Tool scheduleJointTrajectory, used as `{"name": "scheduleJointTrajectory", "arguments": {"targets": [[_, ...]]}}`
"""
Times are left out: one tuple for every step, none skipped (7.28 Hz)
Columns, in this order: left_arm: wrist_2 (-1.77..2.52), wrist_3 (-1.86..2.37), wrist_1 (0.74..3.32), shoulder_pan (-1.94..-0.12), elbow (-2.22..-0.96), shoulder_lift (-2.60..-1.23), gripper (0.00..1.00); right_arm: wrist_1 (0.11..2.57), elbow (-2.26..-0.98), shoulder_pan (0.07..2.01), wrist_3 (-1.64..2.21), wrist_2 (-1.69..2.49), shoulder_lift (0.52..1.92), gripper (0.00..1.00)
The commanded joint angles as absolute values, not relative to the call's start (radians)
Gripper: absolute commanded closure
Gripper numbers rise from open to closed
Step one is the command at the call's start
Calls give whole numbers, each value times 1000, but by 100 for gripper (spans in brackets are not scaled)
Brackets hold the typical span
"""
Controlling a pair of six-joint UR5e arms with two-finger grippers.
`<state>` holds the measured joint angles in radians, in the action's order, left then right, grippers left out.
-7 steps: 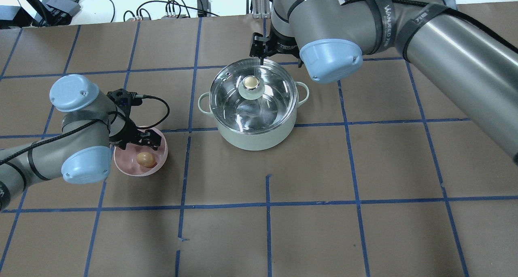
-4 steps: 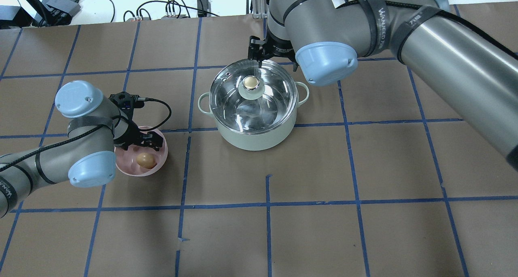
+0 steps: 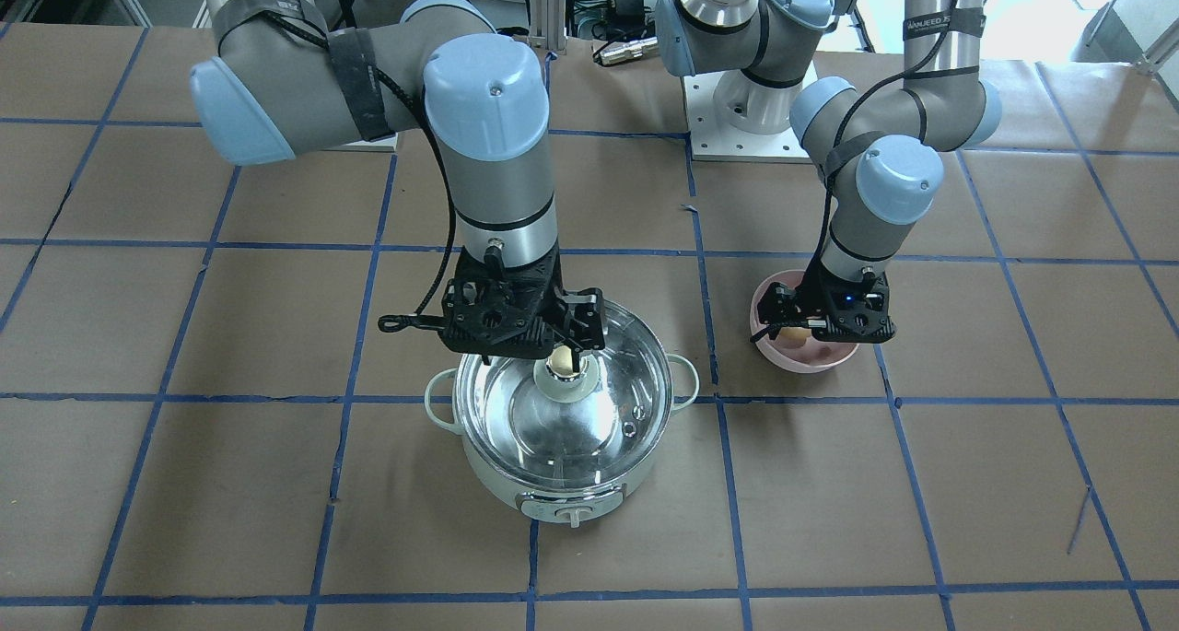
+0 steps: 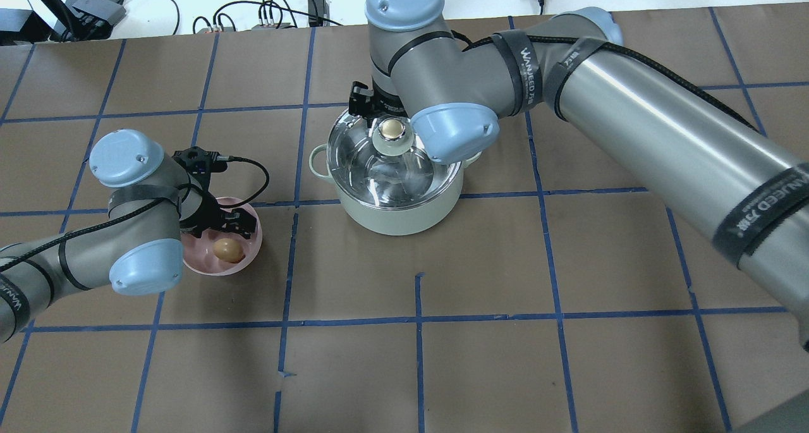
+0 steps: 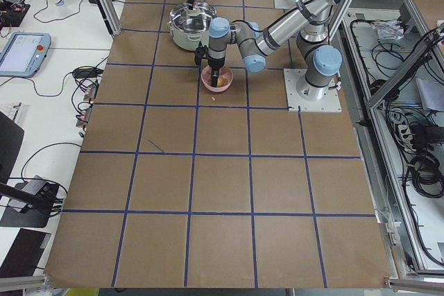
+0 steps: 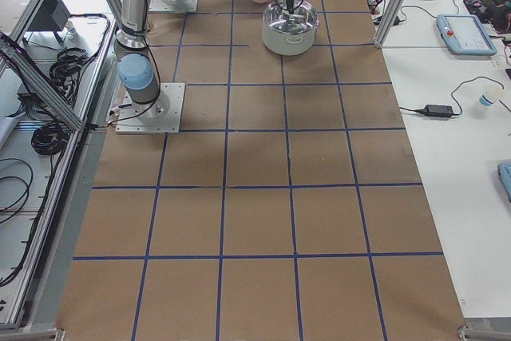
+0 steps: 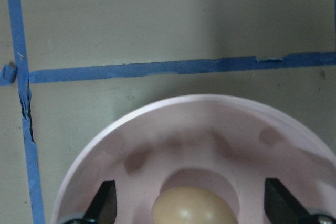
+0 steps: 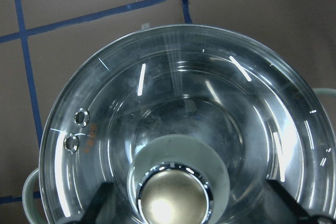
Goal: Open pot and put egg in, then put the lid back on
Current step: 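Grasp the glass lid knob with the right gripper while the left grasps the egg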
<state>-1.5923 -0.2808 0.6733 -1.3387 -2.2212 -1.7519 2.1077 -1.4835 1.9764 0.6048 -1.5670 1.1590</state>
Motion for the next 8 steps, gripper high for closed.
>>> {"name": "scheduleJointTrajectory", "arguments": {"targets": [[-1592, -281, 672, -1339, -2223, -1753, 2, 2125, -1485, 1987, 623, -1569, 1147, 0], [-1592, -281, 672, -1339, -2223, -1752, 2, 2137, -1485, 1987, 620, -1569, 1143, 4], [-1592, -281, 675, -1339, -2224, -1752, 2, 2137, -1486, 1987, 615, -1577, 1144, 19], [-1595, -281, 680, -1339, -2227, -1752, 2, 2134, -1486, 1987, 620, -1577, 1144, 42], [-1598, -282, 693, -1339, -2229, -1752, 2, 2128, -1486, 1987, 624, -1577, 1144, 52], [-1598, -282, 733, -1339, -2223, -1752, 2, 2122, -1486, 1987, 624, -1583, 1147, 57], [-1598, -282, 747, -1339, -2223, -1752, 2, 2115, -1482, 1987, 617, -1606, 1149, 59], [-1598, -282, 780, -1339, -2214, -1752, 2, 2099, -1468, 1985, 614, -1606, 1160, 59]]}}
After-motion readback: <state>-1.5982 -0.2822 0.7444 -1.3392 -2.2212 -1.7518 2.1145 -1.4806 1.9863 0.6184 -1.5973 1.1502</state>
